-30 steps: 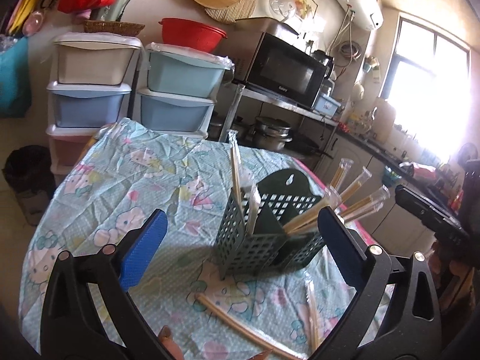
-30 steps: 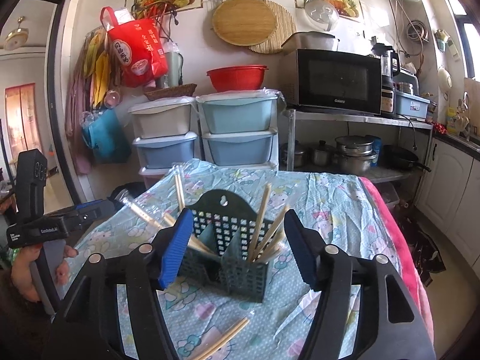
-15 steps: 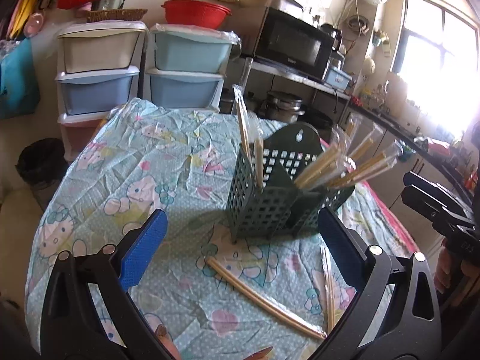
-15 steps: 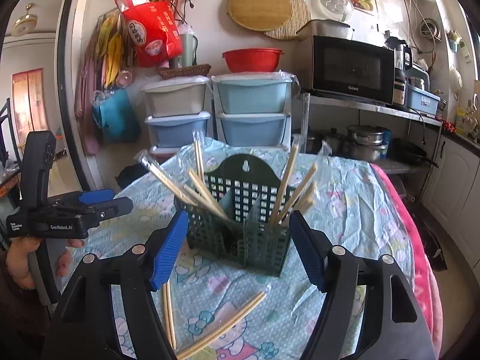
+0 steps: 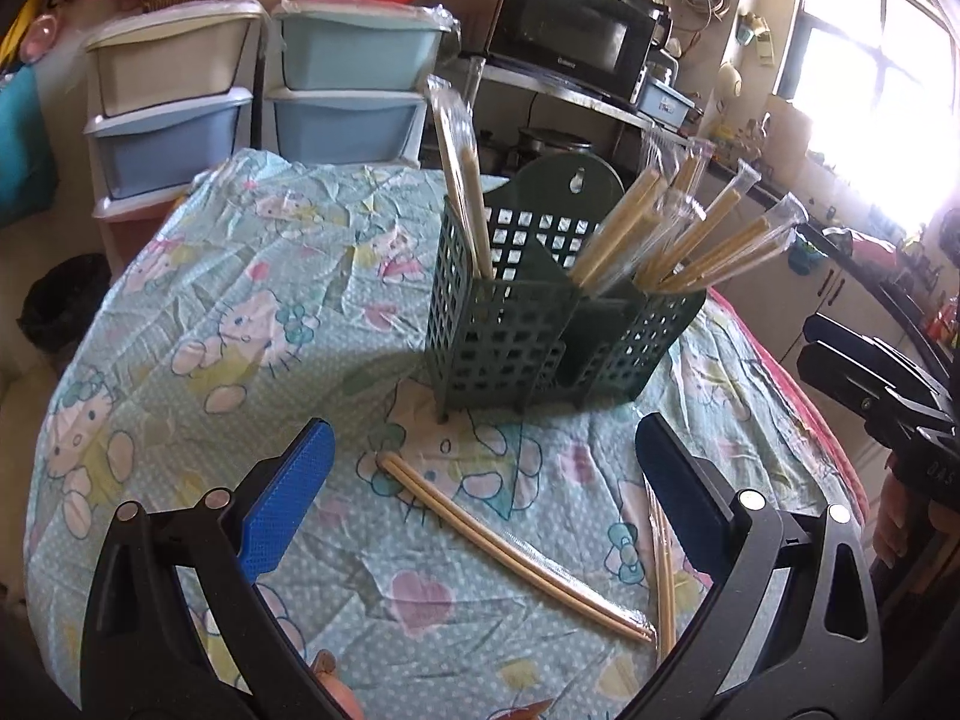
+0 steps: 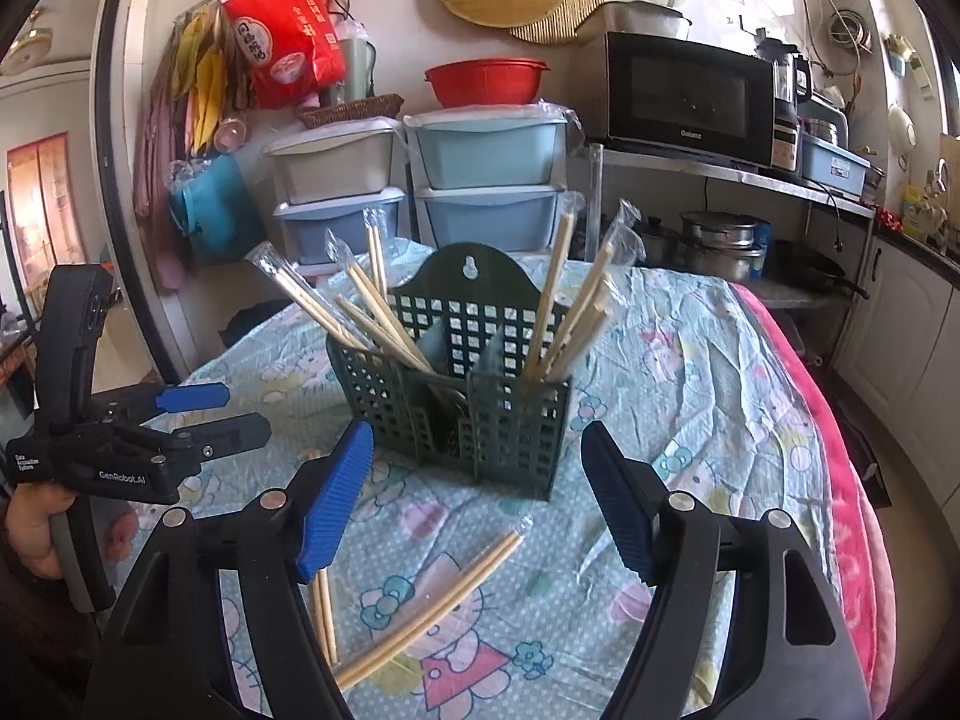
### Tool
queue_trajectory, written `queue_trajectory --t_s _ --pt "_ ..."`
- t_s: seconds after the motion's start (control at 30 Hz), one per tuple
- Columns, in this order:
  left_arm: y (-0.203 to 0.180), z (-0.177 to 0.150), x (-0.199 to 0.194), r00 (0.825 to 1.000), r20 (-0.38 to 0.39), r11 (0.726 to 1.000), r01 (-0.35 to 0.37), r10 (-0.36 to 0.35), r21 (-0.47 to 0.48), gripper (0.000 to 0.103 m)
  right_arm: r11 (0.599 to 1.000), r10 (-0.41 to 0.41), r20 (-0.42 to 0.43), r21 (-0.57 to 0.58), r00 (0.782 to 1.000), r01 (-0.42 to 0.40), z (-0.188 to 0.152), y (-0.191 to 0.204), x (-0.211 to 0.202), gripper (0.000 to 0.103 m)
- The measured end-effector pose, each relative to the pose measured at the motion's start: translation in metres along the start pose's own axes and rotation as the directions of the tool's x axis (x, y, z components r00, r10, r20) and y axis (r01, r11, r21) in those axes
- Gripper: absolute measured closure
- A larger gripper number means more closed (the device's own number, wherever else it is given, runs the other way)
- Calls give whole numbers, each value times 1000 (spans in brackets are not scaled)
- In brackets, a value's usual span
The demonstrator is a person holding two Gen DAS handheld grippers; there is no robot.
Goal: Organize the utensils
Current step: 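Open both grippers and withdraw them from the green holder toward the remaining chopsticks, then lower the left gripper onto a wrapped chopstick while the right gripper grasps another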
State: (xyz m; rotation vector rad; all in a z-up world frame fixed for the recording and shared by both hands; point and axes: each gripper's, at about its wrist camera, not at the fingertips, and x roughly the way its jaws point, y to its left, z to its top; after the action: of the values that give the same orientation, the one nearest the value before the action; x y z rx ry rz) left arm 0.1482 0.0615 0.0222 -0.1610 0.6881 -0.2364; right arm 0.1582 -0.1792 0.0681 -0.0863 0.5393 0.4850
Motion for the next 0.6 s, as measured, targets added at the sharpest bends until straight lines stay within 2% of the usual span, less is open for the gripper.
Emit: queue_trajectory --t_s 0.47,0.6 --pt "3 -14 24 996 -92 1000 -2 1 -7 10 999 -23 -71 40 997 26 -22 -17 11 34" --pt "9 -17 31 993 -114 999 7 -11 -34 10 998 -31 -99 43 995 36 -31 -21 17 34"
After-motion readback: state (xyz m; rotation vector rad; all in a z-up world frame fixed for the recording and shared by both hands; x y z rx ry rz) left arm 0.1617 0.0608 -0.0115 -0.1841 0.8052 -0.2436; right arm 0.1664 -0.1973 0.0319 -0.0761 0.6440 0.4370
